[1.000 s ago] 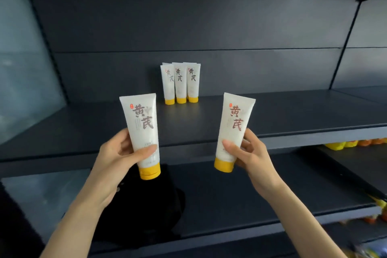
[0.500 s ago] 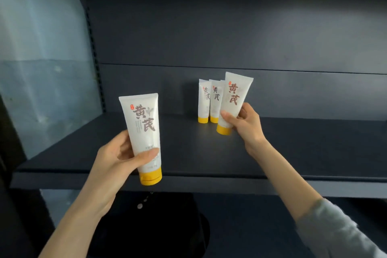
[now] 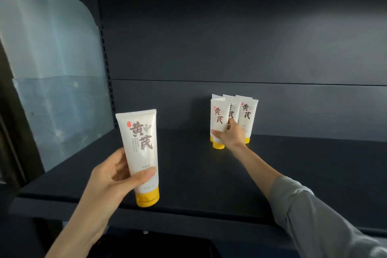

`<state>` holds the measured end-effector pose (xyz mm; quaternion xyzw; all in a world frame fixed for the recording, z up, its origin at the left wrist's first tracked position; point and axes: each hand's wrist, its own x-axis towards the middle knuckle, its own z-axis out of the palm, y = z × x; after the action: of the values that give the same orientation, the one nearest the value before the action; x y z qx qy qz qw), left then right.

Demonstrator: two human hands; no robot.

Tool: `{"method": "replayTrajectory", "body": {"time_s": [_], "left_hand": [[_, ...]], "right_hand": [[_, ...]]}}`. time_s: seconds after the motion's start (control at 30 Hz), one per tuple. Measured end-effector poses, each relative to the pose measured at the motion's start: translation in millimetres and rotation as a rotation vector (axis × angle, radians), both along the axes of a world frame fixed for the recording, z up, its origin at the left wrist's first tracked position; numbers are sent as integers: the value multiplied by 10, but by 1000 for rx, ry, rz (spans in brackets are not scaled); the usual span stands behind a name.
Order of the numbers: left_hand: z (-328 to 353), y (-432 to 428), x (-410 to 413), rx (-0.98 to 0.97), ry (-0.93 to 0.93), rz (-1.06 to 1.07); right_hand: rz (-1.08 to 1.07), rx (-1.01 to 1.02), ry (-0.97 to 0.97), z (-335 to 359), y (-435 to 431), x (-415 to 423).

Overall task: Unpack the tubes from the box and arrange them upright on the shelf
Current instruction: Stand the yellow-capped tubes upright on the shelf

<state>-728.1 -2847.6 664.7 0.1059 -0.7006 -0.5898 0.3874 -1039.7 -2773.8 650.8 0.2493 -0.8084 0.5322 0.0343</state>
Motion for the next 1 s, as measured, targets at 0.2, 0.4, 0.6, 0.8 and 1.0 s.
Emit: {"method": "replayTrajectory", "body": {"time_s": [0.2,0.4,0.6,0.8,1.0], "left_hand": [[-63,77,-246,-2,-20,-50],[-61,107,-361,-14,-40,-66],[-8,117,-458,-3,-29,-64],[92,137,-618,7,-16,-58],[279,41,-848,-33,-11,18]], "right_hand": [[-15,32,33,-62,-84,-12],[-16,16,29,-110,-117,-16],[26,8,-28,-96,-36,-36],[102,-245,-1,274,125,155],[496,-195,-124,429,240,572]]}}
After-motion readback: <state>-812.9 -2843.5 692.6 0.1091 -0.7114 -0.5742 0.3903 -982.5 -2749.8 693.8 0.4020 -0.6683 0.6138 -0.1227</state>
